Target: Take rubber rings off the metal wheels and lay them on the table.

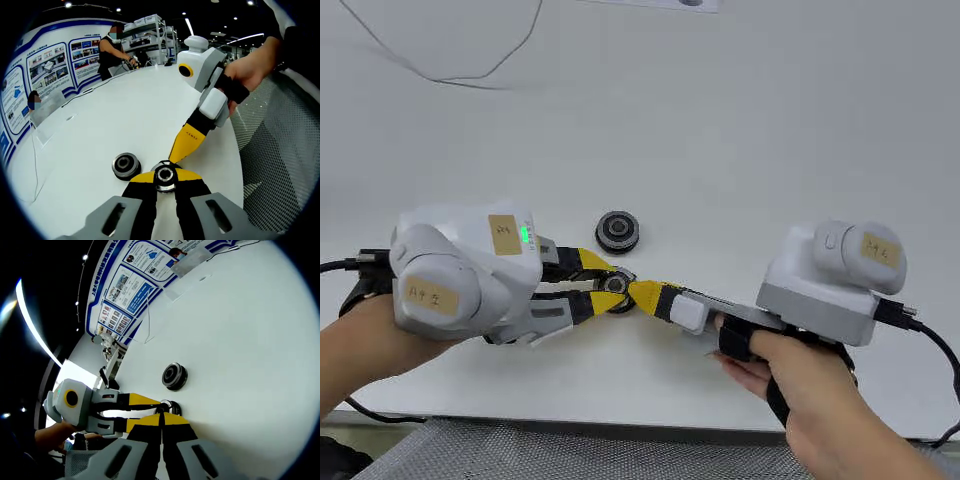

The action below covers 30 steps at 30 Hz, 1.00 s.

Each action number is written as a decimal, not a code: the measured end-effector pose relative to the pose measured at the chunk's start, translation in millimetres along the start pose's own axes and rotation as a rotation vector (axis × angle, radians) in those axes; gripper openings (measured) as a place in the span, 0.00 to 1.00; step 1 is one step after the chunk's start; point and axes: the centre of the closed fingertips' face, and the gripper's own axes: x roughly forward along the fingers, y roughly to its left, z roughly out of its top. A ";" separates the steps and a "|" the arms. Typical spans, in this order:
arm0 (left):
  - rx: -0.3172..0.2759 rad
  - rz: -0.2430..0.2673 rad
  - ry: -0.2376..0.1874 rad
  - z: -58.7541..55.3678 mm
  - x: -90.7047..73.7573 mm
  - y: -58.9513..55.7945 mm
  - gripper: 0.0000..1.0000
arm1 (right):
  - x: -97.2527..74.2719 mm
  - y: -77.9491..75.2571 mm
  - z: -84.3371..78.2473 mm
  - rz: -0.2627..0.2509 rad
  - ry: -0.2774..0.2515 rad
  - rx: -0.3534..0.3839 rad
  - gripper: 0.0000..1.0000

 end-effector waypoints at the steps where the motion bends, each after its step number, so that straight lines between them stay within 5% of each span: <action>1: 0.001 0.000 -0.001 0.0 0.0 0.0 0.12 | 0.4 -0.3 0.1 0.002 -0.001 0.000 0.00; 30: -0.001 0.015 -0.021 -4.4 0.3 3.2 0.13 | -0.4 9.5 0.7 0.027 0.000 -0.048 0.00</action>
